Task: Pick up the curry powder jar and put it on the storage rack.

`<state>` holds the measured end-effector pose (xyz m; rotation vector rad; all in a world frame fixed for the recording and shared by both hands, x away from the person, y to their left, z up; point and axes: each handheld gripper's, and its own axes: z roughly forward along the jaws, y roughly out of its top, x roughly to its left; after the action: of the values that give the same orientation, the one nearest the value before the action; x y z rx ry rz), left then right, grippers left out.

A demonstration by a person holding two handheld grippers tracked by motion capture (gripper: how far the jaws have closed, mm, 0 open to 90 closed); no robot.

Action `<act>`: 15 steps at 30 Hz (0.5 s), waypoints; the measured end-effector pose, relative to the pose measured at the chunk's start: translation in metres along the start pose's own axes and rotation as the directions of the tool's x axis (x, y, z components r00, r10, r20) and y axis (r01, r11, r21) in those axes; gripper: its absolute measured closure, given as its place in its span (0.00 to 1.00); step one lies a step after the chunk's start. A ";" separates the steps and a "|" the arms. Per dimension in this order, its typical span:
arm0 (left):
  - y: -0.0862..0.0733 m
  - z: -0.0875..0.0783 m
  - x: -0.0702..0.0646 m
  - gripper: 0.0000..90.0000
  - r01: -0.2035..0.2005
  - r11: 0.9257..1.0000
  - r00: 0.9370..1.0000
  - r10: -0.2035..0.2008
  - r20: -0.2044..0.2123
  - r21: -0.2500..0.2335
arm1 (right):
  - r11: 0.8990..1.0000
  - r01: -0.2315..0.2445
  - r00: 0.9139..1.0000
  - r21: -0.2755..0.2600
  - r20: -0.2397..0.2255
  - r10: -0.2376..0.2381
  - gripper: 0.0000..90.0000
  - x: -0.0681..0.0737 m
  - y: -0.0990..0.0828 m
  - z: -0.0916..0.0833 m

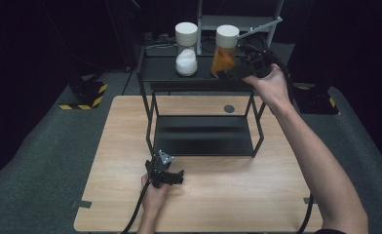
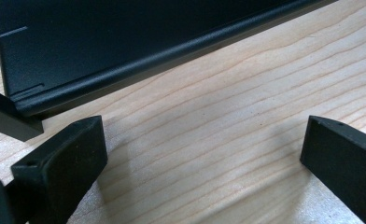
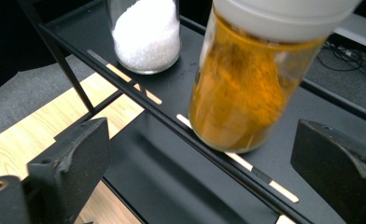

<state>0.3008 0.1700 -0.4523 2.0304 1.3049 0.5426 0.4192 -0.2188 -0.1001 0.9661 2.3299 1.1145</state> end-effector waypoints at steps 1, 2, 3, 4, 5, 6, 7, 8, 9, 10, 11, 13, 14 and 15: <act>0.000 0.000 0.000 0.01 0.000 1.000 1.000 0.000 0.000 0.000 | 1.000 -0.002 1.000 -0.002 -0.004 0.002 0.05 -0.001 -0.003 -0.001; 0.000 0.000 0.000 0.01 0.000 1.000 1.000 0.000 0.000 0.000 | 1.000 -0.006 1.000 0.003 -0.008 0.006 0.05 -0.002 -0.004 -0.001; 0.000 0.000 0.000 0.00 0.000 1.000 1.000 0.000 0.000 0.000 | 1.000 -0.005 1.000 0.002 -0.010 0.005 0.05 -0.003 -0.006 -0.002; 0.000 0.000 0.000 0.01 0.000 1.000 1.000 0.000 0.000 0.001 | 1.000 -0.004 1.000 0.000 -0.010 0.004 0.05 -0.003 -0.008 -0.003; 0.000 0.000 0.000 0.01 -0.001 1.000 1.000 0.001 0.000 0.001 | 1.000 -0.003 1.000 -0.001 -0.012 0.003 0.05 -0.004 -0.010 -0.004; 0.000 0.000 0.000 0.01 -0.003 1.000 1.000 0.003 0.000 0.002 | 1.000 -0.002 1.000 -0.011 -0.013 0.001 0.06 -0.003 -0.013 -0.006; 0.000 0.000 0.000 0.00 0.000 1.000 1.000 0.000 0.000 0.000 | 1.000 -0.004 1.000 -0.024 -0.017 0.004 0.06 -0.004 -0.018 -0.007; 0.000 0.000 0.000 0.01 0.000 1.000 1.000 0.000 0.000 0.000 | 1.000 -0.009 1.000 -0.028 -0.026 0.009 0.06 -0.005 -0.021 -0.008; 0.000 0.000 0.000 0.00 0.000 1.000 1.000 0.000 0.000 0.000 | 1.000 -0.005 1.000 -0.021 -0.029 0.005 0.07 -0.005 -0.023 -0.008; 0.000 0.000 0.000 0.00 0.000 1.000 1.000 0.000 0.000 0.000 | 1.000 -0.002 1.000 -0.023 -0.028 0.001 0.07 -0.004 -0.027 -0.008; 0.000 0.000 0.000 0.01 0.000 1.000 1.000 0.000 0.000 0.000 | 1.000 -0.003 0.999 -0.019 -0.032 0.002 0.07 -0.005 -0.029 -0.008; 0.000 0.000 0.000 0.01 0.000 1.000 1.000 0.000 0.000 0.000 | 1.000 -0.008 0.999 -0.016 -0.042 0.008 0.07 -0.007 -0.034 -0.007; 0.000 0.000 0.000 0.00 0.000 1.000 1.000 0.000 0.000 0.000 | 1.000 -0.008 0.999 -0.021 -0.042 0.007 0.07 -0.007 -0.038 -0.007; 0.000 0.000 0.000 0.00 0.000 1.000 1.000 0.000 -0.001 0.000 | 1.000 -0.008 0.999 -0.020 -0.044 0.007 0.07 -0.008 -0.041 -0.007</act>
<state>0.3007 0.1699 -0.4523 2.0304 1.3051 0.5432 0.4035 -0.2466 -0.1280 0.9536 2.3466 1.1712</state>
